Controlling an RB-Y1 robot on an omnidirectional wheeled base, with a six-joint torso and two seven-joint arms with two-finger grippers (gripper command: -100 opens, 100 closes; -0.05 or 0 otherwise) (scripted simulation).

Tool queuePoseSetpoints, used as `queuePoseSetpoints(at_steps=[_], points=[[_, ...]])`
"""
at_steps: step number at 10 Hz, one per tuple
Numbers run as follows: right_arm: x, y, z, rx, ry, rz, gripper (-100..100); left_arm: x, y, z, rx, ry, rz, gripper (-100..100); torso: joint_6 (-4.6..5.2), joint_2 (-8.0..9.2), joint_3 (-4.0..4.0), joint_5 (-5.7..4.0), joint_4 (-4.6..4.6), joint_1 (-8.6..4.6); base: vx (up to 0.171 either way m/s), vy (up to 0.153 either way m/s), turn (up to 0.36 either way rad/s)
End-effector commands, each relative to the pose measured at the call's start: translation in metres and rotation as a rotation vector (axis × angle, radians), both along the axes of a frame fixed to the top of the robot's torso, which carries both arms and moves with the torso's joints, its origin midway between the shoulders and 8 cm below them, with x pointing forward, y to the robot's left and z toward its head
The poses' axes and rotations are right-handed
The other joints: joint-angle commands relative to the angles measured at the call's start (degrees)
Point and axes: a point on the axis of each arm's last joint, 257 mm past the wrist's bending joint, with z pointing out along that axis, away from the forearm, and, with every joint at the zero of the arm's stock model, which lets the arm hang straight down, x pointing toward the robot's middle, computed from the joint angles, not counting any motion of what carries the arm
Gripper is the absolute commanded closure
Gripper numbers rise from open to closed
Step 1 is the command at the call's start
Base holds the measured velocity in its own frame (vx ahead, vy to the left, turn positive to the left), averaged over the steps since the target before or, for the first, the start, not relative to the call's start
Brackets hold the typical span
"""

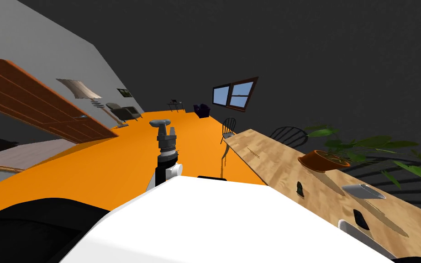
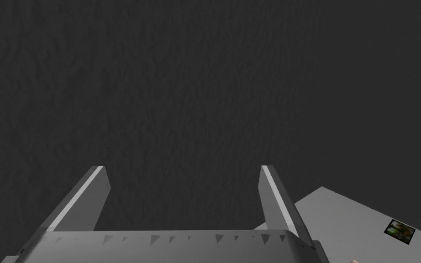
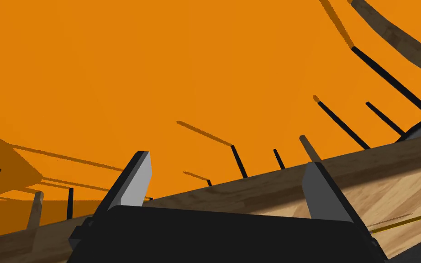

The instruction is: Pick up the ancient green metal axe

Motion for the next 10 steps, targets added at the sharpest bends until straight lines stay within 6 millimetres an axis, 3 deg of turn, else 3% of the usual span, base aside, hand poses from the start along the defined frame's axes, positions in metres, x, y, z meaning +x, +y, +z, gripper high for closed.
queuePoseSetpoints(at_steps=[1, 4, 5, 7, 10], points=[[-0.008, -0.029, -0.002, -0.061, 0.066, 0.018, -100, 0.0, 0.0, 0.0, 0.0, 0.0, 0.0, 0, 0.0, 0.0, 0.0, 0.0, 0.0, 0.0, -0.044, -0.111, 0.362], [-0.014, -0.072, 0.001, -0.158, 0.155, 0.041, -100, 0.0, 0.0, 0.0, 0.0, 0.0, 0.0, 0, 0.0, -0.04, -0.02, -0.07, 0.0, -0.25, -0.032, -0.137, 0.351], [-0.014, -0.072, 0.001, -0.158, 0.155, 0.041, -100, 0.0, 0.0, 0.0, 0.0, 0.0, 0.0, 0, 0.03, -0.05, -0.02, -0.08, -0.01, -0.3, -0.014, -0.117, 0.105], [-0.011, -0.093, 0.003, -0.207, 0.192, 0.051, -100, 0.0, 0.0, 0.0, 0.0, 0.0, 0.0, 0, 0.02, -0.16, -0.09, -0.06, -0.03, -0.16, -0.021, -0.135, 0.227], [-0.001, -0.113, 0.005, -0.259, 0.222, 0.06, -100, 0.0, 0.0, 0.0, 0.0, 0.0, 0.0, 0, 0.04, -0.16, -0.08, -0.16, -0.03, -0.61, -0.018, -0.228, 0.23]])
